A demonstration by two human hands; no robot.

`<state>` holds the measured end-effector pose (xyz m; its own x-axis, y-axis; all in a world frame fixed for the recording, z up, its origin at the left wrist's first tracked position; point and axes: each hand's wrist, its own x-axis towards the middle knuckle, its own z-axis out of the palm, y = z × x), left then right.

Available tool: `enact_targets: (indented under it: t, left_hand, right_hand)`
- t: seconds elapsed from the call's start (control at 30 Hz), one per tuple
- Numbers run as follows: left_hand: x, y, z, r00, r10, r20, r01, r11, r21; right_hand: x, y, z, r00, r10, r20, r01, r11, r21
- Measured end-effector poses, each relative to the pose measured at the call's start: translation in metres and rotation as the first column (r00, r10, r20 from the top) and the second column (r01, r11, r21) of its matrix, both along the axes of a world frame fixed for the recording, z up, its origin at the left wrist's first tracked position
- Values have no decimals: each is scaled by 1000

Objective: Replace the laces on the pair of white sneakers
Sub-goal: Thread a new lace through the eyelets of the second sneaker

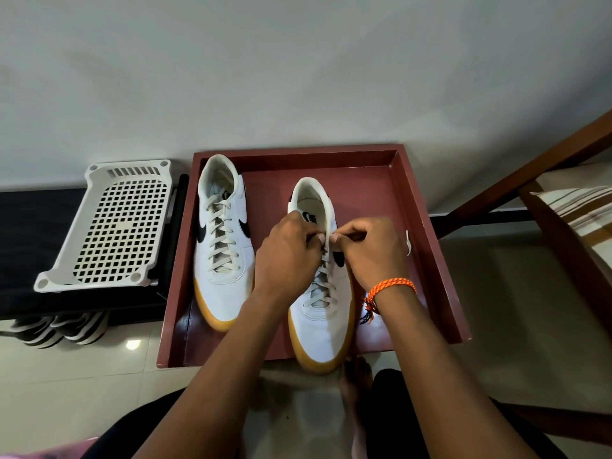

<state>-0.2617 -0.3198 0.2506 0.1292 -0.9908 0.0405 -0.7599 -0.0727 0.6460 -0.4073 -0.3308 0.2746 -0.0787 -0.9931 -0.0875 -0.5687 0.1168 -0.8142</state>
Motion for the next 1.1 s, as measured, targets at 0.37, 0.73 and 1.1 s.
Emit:
enact_targets:
  t: [0.37, 0.73, 1.1]
  left_hand:
    - [6, 1, -1, 997, -70, -36, 73, 995, 63]
    - [13, 2, 1, 989, -43, -141, 56, 995, 87]
    - [19, 5, -1, 999, -20, -44, 21, 999, 41]
  right_hand:
    - [-1, -9, 2, 947, -140, 290, 90, 980, 179]
    - [-8, 0, 45, 259, 279, 925, -457, 879, -137]
    - [-15, -13, -6, 958, 179, -226, -169, 984, 64]
